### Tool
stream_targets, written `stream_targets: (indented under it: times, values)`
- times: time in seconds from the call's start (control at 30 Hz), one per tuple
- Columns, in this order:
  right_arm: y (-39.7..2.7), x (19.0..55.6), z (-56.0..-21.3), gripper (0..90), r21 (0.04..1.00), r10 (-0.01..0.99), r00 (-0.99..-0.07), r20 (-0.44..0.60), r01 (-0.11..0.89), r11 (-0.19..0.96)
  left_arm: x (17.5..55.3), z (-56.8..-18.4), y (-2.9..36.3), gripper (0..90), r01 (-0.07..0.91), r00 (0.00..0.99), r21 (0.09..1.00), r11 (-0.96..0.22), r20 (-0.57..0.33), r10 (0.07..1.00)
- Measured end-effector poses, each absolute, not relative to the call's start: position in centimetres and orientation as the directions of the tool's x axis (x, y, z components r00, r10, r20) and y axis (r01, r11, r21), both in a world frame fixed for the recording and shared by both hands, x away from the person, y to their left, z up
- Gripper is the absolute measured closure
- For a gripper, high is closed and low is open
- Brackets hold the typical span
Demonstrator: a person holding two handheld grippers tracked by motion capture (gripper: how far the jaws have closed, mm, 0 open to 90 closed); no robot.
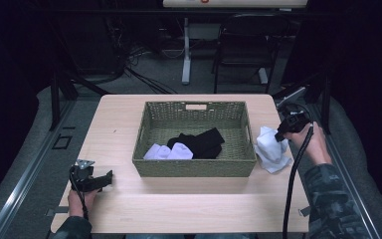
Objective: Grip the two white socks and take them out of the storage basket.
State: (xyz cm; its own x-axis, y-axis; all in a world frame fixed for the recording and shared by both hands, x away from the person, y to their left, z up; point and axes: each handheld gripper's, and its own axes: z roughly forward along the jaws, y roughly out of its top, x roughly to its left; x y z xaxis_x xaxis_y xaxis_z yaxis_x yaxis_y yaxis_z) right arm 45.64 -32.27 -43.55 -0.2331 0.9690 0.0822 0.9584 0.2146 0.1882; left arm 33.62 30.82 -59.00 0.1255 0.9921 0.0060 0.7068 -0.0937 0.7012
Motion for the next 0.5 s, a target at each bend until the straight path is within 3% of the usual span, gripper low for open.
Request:
stream_targets:
  times: [0.2,0.27,0.5]
  values:
    - [-32.3,45.7,-47.5,81.9,0.156,0.972,-0.213,0.102,0.968,0.196,33.6,-59.0,30.9,10.1,0.706,0.126,0.702,-0.093,0.004,0.992]
    - [-32.4,45.5,-48.1,74.3,0.177,0.972,-0.203,0.121,0.968,0.180,33.6,-59.0,30.9,10.1,0.707,0.126,0.701,-0.093,0.005,0.992]
    - [-32.8,43.8,-47.5,33.2,0.236,0.970,-0.208,0.129,0.956,0.173,33.6,-59.0,30.9,10.1,0.707,0.125,0.701,-0.091,0.003,0.992]
